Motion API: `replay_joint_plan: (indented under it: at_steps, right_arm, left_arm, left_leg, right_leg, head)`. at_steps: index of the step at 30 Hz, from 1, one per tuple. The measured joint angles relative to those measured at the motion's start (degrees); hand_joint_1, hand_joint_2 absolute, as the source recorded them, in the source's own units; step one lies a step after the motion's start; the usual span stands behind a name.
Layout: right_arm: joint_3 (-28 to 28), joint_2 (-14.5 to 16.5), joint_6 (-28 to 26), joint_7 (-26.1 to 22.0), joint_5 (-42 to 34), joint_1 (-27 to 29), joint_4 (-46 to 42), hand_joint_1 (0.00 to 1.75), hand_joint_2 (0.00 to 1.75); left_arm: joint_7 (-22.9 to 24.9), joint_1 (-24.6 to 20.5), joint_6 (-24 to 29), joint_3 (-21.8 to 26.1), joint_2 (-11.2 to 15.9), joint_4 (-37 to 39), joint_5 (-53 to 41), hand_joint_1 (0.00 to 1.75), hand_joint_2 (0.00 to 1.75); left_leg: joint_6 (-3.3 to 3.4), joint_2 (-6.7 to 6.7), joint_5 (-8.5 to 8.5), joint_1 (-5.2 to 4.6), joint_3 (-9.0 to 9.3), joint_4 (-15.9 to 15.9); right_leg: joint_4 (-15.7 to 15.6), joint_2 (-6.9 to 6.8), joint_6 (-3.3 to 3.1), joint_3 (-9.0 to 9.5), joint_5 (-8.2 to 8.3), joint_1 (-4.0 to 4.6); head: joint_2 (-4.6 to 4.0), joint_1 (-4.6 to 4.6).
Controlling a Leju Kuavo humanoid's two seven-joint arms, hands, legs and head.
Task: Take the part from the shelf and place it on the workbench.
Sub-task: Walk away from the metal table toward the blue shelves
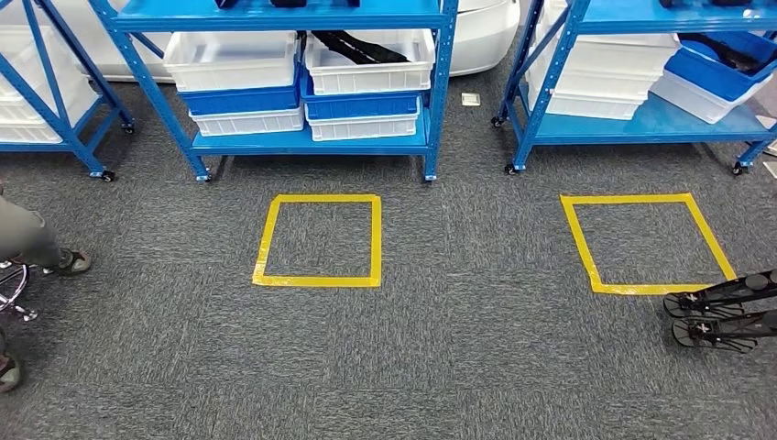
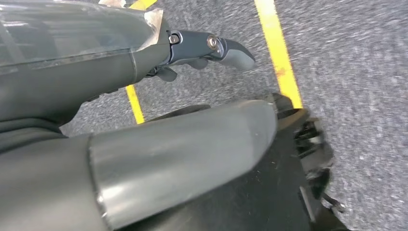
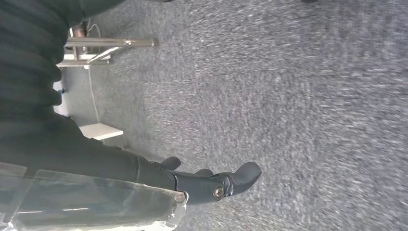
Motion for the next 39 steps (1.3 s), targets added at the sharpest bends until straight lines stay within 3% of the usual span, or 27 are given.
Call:
replay_joint_plan:
  at_steps: [2, 3, 4, 5, 7, 9, 12, 14, 15, 17, 18, 19, 20, 22, 24, 26, 29, 31, 33, 34, 35, 37, 39]
  right_arm:
    - [0.0, -0.02, 0.08, -0.01, 0.01, -0.01, 0.0, 0.0, 1.75]
    - [0.0, 0.0, 0.1, -0.05, 0.01, 0.0, 0.0, 0.0, 1.75]
    - [-0.01, 0.03, 0.12, -0.11, 0.0, 0.03, 0.0, 0.0, 1.75]
    - [-0.01, 0.11, 0.13, -0.2, -0.01, 0.07, 0.01, 0.0, 1.75]
    - [-0.02, 0.28, 0.09, -0.35, -0.01, 0.1, 0.02, 0.0, 1.75]
    - [-0.02, 0.43, -0.01, -0.41, 0.04, -0.01, 0.02, 0.0, 1.75]
    - [-0.02, 0.49, -0.09, -0.46, 0.25, -0.18, 0.02, 0.0, 1.75]
    - [-0.02, 0.49, -0.09, -0.63, 0.34, -0.21, 0.02, 0.0, 1.75]
    - [-0.02, 0.48, -0.08, -0.71, 0.35, -0.2, 0.02, 0.0, 1.75]
    - [-0.02, 0.48, 0.01, -0.84, 0.36, -0.1, 0.02, 0.0, 1.75]
    - [-0.02, 0.45, 0.09, -0.89, 0.34, -0.01, 0.02, 0.0, 1.75]
    - [-0.03, 0.41, 0.18, -0.93, 0.33, 0.11, 0.02, 0.0, 1.75]
    - [-0.03, 0.36, 0.25, -0.98, 0.32, 0.2, 0.02, 0.0, 1.75]
    - [-0.04, 0.21, 0.3, -1.03, 0.31, 0.28, 0.02, 0.0, 1.75]
    - [-0.03, 0.11, 0.29, -1.07, 0.31, 0.23, 0.02, 0.0, 1.75]
    - [-0.02, 0.09, 0.29, -1.14, 0.31, 0.16, 0.02, 0.0, 1.75]
    - [-0.03, 0.16, 0.3, -1.2, 0.25, 0.15, 0.04, 0.0, 1.75]
    - [-0.04, 0.12, 0.39, -1.21, 0.13, 0.12, 0.04, 0.0, 1.75]
    - [-0.04, 0.0, 0.57, -1.28, 0.01, 0.08, 0.04, 0.0, 1.75]
    - [-0.04, -0.05, 0.64, -1.34, -0.03, 0.1, 0.04, 0.0, 1.75]
    - [-0.05, -0.1, 0.68, -1.4, -0.03, 0.15, 0.04, 0.0, 1.75]
    - [-0.06, -0.13, 0.71, -1.46, -0.03, 0.26, 0.04, 0.0, 1.75]
    - [-0.05, -0.15, 0.76, -1.46, -0.05, 0.25, 0.05, 0.0, 1.75]
  left_arm:
    - [0.01, 0.07, 0.0, 0.0, 0.08, 0.01, 0.0, 0.0, 0.0]
    - [0.02, 0.14, -0.01, 0.0, 0.15, 0.01, 0.0, 0.0, 0.0]
    - [0.03, 0.21, -0.04, 0.0, 0.22, 0.01, 0.0, 0.0, 0.0]
    - [0.04, 0.27, -0.08, 0.01, 0.3, 0.01, 0.0, 0.0, 0.0]
    - [0.06, 0.3, -0.13, 0.01, 0.45, 0.03, 0.0, 0.0, 0.0]
    - [0.11, 0.28, -0.03, 0.0, 0.52, 0.06, 0.0, 0.0, 0.0]
    - [0.17, 0.35, 0.11, 0.01, 0.54, 0.07, 0.04, 0.0, 0.0]
    - [0.17, 0.45, 0.11, 0.02, 0.55, 0.07, 0.08, 0.0, 0.0]
    - [0.18, 0.46, 0.11, 0.02, 0.56, 0.07, 0.09, 0.0, 0.0]
    - [0.17, 0.47, 0.11, 0.02, 0.57, 0.07, 0.1, 0.0, 0.0]
    - [0.17, 0.48, 0.11, 0.02, 0.58, 0.07, 0.1, 0.0, 0.0]
    - [0.17, 0.52, 0.11, 0.02, 0.58, 0.07, 0.1, 0.0, 0.0]
    - [0.19, 0.54, 0.11, 0.02, 0.58, 0.07, 0.09, 0.0, 0.0]
    - [0.27, 0.57, 0.11, 0.02, 0.54, 0.08, 0.03, 0.0, 0.0]
    - [0.38, 0.53, 0.15, 0.02, 0.47, 0.1, -0.04, 0.0, 0.0]
    - [0.42, 0.44, 0.2, 0.02, 0.48, 0.11, -0.09, 0.0, 0.0]
    - [0.44, 0.28, 0.27, 0.02, 0.58, 0.06, -0.21, 0.0, 0.0]
    - [0.45, 0.23, 0.26, 0.02, 0.64, 0.05, -0.4, 0.0, 0.0]
    - [0.51, 0.28, 0.22, 0.02, 0.73, 0.05, -0.56, 0.0, 0.0]
    - [0.57, 0.31, 0.19, 0.02, 0.79, 0.05, -0.61, 0.0, 0.0]
    - [0.63, 0.34, 0.17, 0.02, 0.87, 0.05, -0.64, 0.0, 0.0]
    - [0.74, 0.37, 0.15, 0.02, 1.06, 0.05, -0.69, 0.0, 0.0]
    - [0.85, 0.31, 0.09, 0.02, 1.21, 0.07, -0.77, 0.0, 0.0]
  left_leg:
    - [-0.34, 0.03, -2.74, 0.11, -4.97, 7.95]
    - [-0.49, 0.04, -2.78, 0.19, -6.95, 10.32]
    - [-0.58, 0.06, -1.51, 0.28, -7.89, 10.48]
    - [-0.6, 0.08, 0.87, 0.38, -7.67, 8.35]
    - [-0.42, 0.2, 6.02, 0.5, -5.22, 0.78]
    - [-0.01, 0.22, 7.85, 0.28, -3.43, -3.85]
    - [1.16, 0.03, 7.47, -0.34, -2.74, -4.77]
    - [2.08, 0.01, 7.56, -0.35, -1.91, -5.46]
    - [2.47, 0.05, 7.54, -0.28, -1.51, -5.69]
    - [2.98, 0.1, 7.09, -0.36, -1.02, -5.74]
    - [3.04, 0.04, 6.77, -0.38, -0.72, -5.74]
    - [3.02, -0.08, 6.42, -0.39, -0.32, -5.74]
    - [2.94, -0.23, 6.04, -0.4, 0.17, -5.74]
    - [2.57, -0.43, 5.16, -0.42, 1.19, -5.74]
    - [1.92, -0.47, 4.17, -0.63, 1.79, -5.74]
    - [1.27, -0.43, 3.54, -0.75, 2.1, -5.93]
    - [0.42, -0.15, 2.19, -0.46, 1.79, -4.17]
    - [0.0, 0.01, -0.53, -0.33, -1.36, 1.96]
    - [-0.33, 0.01, -2.58, -0.15, -6.13, 9.09]
    - [-0.46, 0.03, -2.12, -0.04, -7.74, 10.59]
    - [-0.53, 0.06, -0.39, 0.09, -8.3, 9.88]
    - [-0.36, 0.14, 5.1, 0.3, -6.56, 3.19]
    - [0.12, 0.18, 8.22, 0.14, -4.44, -2.72]
  right_leg:
    - [-0.02, -0.01, -0.69, 0.53, -0.57, 0.14]
    - [-0.02, 0.04, -0.81, 0.88, -0.87, 0.21]
    - [-0.01, 0.1, -0.8, 1.31, -1.21, 0.24]
    - [-0.01, 0.19, -0.67, 1.87, -1.6, 0.24]
    - [0.0, 0.3, -0.2, 2.75, -2.46, 0.34]
    - [-0.02, 0.34, 0.51, 3.08, -3.27, 0.8]
    - [-0.09, 0.3, 1.69, 3.4, -3.98, 0.99]
    - [2.15, 0.25, 2.1, 2.6, -5.02, 0.87]
    - [4.98, 0.23, 2.04, 1.12, -6.11, 0.79]
    - [12.84, 0.22, 1.88, -3.77, -8.66, 0.68]
    - [15.73, 0.22, 2.05, -5.92, -9.1, 0.65]
    - [16.73, 0.22, 2.41, -7.16, -8.59, 0.65]
    - [15.26, 0.21, 2.91, -7.18, -7.02, 0.64]
    - [7.52, 0.13, 3.47, -4.7, -2.32, 0.68]
    - [1.77, 0.05, 2.86, -2.42, 0.59, 1.09]
    - [0.91, 0.08, 1.82, -1.93, 0.81, 1.5]
    - [0.32, 0.16, 0.52, -0.94, 0.53, 0.39]
    - [0.12, 0.12, -0.37, -0.12, 0.04, 0.22]
    - [0.13, 0.12, -0.88, 0.55, -0.6, 0.36]
    - [0.14, 0.18, -0.94, 0.97, -0.96, 0.39]
    - [0.14, 0.27, -0.87, 1.51, -1.36, 0.39]
    - [0.13, 0.44, -0.49, 2.62, -2.24, 0.37]
    - [0.15, 0.5, 0.18, 3.14, -3.19, 0.81]
  head:
    - [0.0, -0.07]
    - [-0.01, -0.08]
    - [-0.01, -0.09]
    - [-0.01, -0.09]
    - [0.0, -0.12]
    - [-0.01, -0.11]
    - [0.0, -0.08]
    - [0.0, -0.01]
    - [0.0, 0.07]
    - [-0.01, 0.13]
    - [-0.01, 0.13]
    - [-0.01, 0.13]
    - [-0.01, 0.13]
    - [0.0, 0.16]
    - [0.0, 0.14]
    - [-0.01, 0.06]
    - [-0.01, -0.1]
    - [-0.01, -0.23]
    - [-0.01, -0.26]
    - [-0.01, -0.27]
    - [-0.01, -0.27]
    - [-0.01, -0.28]
    - [-0.01, -0.28]
